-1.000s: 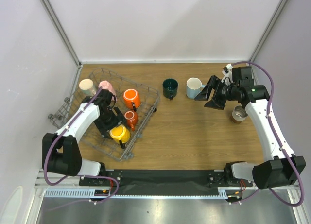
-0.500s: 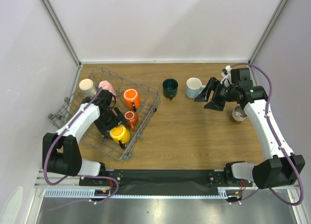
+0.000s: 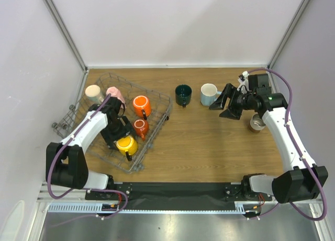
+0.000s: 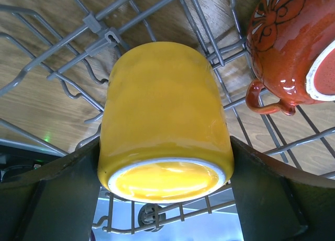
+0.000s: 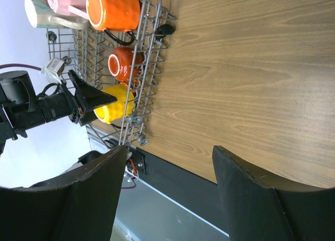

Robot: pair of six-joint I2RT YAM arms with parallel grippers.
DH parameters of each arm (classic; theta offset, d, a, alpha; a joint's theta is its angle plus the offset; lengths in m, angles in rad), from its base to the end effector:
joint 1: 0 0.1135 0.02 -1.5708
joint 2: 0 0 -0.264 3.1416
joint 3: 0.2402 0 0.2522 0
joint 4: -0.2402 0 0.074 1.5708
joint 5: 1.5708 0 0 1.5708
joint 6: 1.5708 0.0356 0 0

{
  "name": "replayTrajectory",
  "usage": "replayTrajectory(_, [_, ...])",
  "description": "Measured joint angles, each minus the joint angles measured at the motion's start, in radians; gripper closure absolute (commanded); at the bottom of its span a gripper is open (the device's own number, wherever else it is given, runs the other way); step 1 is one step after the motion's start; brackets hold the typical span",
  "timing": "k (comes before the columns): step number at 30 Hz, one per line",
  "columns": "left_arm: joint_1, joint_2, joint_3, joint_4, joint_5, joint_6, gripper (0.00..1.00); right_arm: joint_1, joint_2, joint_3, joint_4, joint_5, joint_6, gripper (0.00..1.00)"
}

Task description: Load the cups into the dish rack

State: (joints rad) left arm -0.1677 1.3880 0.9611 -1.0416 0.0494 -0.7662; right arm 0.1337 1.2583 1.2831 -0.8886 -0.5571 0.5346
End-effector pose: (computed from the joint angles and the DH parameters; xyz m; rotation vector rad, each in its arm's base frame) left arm 0.2275 -0.0403 0.2173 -0.9011 2.9341 -0.1385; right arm 0.2452 0.0520 0.3515 0.2375 2.4843 0.9708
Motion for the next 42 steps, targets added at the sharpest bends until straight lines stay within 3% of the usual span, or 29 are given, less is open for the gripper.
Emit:
replayTrajectory(3, [0.0, 0.001, 0.0, 0.001, 0.0, 0.005, 0.0, 0.0, 0.0, 0.0, 0.005, 0.0, 0.001, 0.27])
replayTrajectory(22, [-0.002, -0.044, 0.071, -0.099, -0.018, 0.008, 0.0, 0.009, 0.035, 0.005, 0.02, 0.005, 0.013, 0.27])
replayTrajectory(28, [-0.002, -0.164, 0.101, -0.143, -0.035, 0.01, 0.0, -0.012, 0.089, 0.083, -0.001, 0.223, 0.05, 0.31])
replayTrajectory(33, [-0.011, -0.266, 0.232, -0.172, -0.085, 0.034, 0.0, -0.2, 0.128, 0.127, -0.027, 0.437, 0.092, 0.49])
replayTrajectory(37, [-0.039, -0.3, 0.314, -0.149, -0.073, 0.074, 0.0, -0.391, 0.129, 0.115, -0.027, 0.552, 0.094, 0.5])
replayTrajectory(42, [-0.115, -0.286, 0.326, -0.084, 0.029, 0.122, 0.0, -0.547, 0.161, 0.077, -0.034, 0.597, 0.058, 0.44])
